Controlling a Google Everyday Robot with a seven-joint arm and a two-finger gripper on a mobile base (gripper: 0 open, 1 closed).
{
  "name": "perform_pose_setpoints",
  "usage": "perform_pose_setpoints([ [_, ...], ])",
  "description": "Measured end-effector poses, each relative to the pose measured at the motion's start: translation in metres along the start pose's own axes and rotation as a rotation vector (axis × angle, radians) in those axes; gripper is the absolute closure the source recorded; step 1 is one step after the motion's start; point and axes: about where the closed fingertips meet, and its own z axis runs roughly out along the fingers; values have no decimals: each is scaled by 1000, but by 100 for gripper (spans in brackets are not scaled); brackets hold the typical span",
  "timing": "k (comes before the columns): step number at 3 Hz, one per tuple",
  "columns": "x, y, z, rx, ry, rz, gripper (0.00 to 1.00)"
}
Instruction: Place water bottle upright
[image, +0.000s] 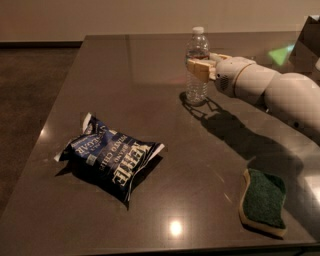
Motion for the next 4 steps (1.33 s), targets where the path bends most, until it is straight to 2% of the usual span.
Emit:
perform_pose_setpoints([
  [1,-1,-2,4,-10,39,15,100],
  [3,-5,-2,10,-13,100,-17,98],
  [4,-8,-2,11,-11,134,-36,76],
])
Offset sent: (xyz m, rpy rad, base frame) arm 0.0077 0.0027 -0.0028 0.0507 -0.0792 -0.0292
